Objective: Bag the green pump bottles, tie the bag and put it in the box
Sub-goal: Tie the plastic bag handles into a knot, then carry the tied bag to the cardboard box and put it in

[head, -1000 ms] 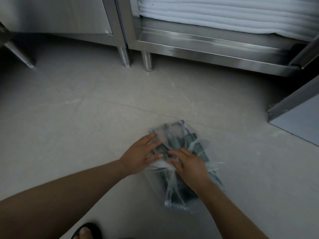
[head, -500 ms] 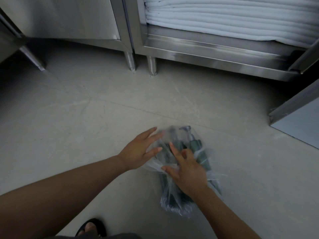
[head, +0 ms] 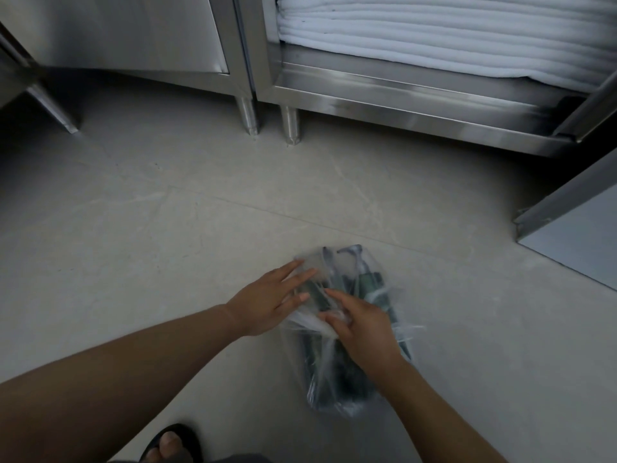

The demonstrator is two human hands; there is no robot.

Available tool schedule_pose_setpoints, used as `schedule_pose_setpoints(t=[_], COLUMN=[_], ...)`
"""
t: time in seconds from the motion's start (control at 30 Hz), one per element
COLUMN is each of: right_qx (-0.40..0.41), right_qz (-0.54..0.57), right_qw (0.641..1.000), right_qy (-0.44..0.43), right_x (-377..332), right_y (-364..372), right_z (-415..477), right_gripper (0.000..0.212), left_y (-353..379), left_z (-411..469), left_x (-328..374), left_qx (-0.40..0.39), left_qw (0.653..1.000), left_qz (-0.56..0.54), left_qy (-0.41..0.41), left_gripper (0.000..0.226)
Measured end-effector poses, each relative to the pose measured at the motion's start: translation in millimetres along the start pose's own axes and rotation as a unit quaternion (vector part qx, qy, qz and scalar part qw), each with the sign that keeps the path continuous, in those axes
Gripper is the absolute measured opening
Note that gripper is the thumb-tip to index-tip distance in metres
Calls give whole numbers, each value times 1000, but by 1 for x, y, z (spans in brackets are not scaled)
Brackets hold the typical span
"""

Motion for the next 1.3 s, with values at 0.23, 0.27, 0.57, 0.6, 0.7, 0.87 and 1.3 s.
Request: schedule_pose_setpoints(t=[0.23, 0.27, 0.57, 0.6, 0.7, 0.87, 1.3], right_qx=[65, 62, 57, 55, 63, 82, 90], right_qz=[47, 56, 68, 70, 69, 101, 234], right_qw=[996, 995, 986, 984, 979, 967, 953], right_qy=[46, 57, 138, 154, 181, 217, 170], right_x=[-26, -36, -207, -234, -327, -477, -633], right_y=[-38, -49, -220, -246, -333, -460, -560], right_z=[25, 27, 23, 22, 20, 24, 32], right_gripper=[28, 28, 7, 6, 4, 2, 5], left_y=[-40, -54, -263, -293, -387, -537, -679], left_z=[-4, -7, -51, -57, -82, -123, -221], left_x=[11, 18, 186, 210, 286, 397, 502], left_qx=[26, 33, 64, 56, 31, 28, 182], left_qw=[998, 998, 997, 998, 999, 999, 979], left_qz=[53, 62, 23, 25, 35, 30, 52], left_qy=[0, -2, -24, -20, -2, 9, -76], left_gripper=[61, 60, 60, 60, 59, 56, 57])
Point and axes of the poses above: each hand's wrist, its own z-axis towards the middle knuckle, its own y-axis out of the palm, x = y × z, the point moved 2 cm from there along z, towards the middle knuckle, and after that the axes turned 12 degrees about x, right-handed, at the moved point
